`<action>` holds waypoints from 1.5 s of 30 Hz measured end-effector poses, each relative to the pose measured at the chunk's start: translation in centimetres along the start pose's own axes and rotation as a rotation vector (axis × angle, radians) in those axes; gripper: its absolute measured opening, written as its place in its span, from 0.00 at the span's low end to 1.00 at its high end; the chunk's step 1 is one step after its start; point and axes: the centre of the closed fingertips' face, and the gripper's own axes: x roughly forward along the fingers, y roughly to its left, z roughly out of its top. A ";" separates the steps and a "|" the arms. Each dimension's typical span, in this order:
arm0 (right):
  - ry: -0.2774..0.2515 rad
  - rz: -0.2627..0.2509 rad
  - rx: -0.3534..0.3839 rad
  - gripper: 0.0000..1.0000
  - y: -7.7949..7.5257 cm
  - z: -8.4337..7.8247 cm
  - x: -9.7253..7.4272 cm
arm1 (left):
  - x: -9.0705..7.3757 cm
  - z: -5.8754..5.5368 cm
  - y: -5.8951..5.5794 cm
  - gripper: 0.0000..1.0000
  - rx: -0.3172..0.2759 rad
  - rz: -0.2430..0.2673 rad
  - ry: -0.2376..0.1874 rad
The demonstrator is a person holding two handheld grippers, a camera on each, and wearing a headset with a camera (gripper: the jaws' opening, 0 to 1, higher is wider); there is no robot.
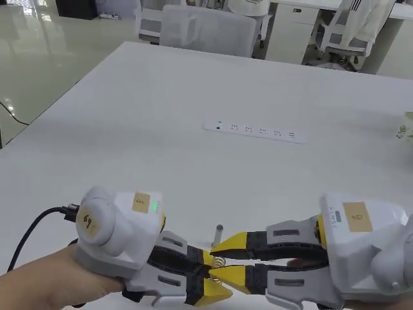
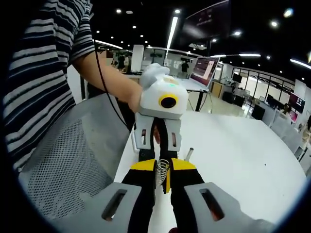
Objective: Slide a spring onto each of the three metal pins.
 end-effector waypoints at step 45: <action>0.078 -0.060 -0.043 0.07 -1.7 -1.4 -0.3 | -4.9 -1.8 2.3 0.34 -0.164 0.169 -0.035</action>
